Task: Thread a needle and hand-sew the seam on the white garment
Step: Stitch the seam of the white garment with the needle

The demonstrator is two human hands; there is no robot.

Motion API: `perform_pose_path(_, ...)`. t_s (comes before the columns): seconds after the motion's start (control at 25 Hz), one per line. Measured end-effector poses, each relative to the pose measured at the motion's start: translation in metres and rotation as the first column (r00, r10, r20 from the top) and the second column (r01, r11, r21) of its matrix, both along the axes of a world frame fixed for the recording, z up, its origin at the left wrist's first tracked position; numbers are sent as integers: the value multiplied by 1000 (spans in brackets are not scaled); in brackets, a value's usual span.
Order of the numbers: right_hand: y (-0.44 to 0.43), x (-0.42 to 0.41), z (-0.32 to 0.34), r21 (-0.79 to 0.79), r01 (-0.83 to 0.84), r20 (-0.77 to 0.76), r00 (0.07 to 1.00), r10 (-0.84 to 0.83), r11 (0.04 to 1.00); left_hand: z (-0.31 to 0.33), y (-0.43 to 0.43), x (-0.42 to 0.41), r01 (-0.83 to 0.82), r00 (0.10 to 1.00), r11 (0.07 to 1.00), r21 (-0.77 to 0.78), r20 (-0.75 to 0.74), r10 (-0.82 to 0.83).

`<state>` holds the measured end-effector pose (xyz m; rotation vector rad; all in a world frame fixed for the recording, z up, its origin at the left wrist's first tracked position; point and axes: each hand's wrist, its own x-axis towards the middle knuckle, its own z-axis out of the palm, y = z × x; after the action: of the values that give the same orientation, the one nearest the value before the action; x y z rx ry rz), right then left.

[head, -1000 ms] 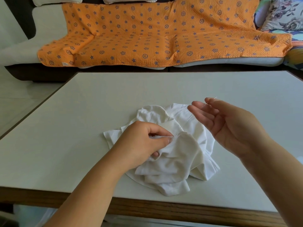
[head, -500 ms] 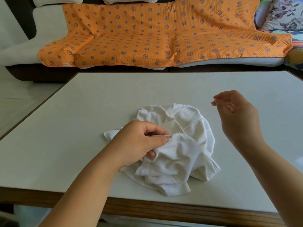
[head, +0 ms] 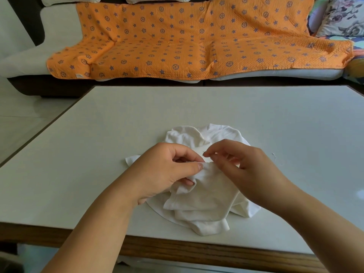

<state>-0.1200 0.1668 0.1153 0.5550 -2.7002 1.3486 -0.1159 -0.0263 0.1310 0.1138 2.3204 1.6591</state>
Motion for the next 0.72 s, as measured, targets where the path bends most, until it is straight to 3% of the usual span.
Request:
perform_pose_path(0.32, 3, 4, 8, -29, -19, 158, 987, 24, 999, 2, -2, 1, -45, 999, 999, 23, -5, 45)
perform_pose_path(0.72, 5, 4, 11, -76, -30, 223, 974, 46, 997, 1, -2, 0, -38, 999, 999, 26, -5, 38)
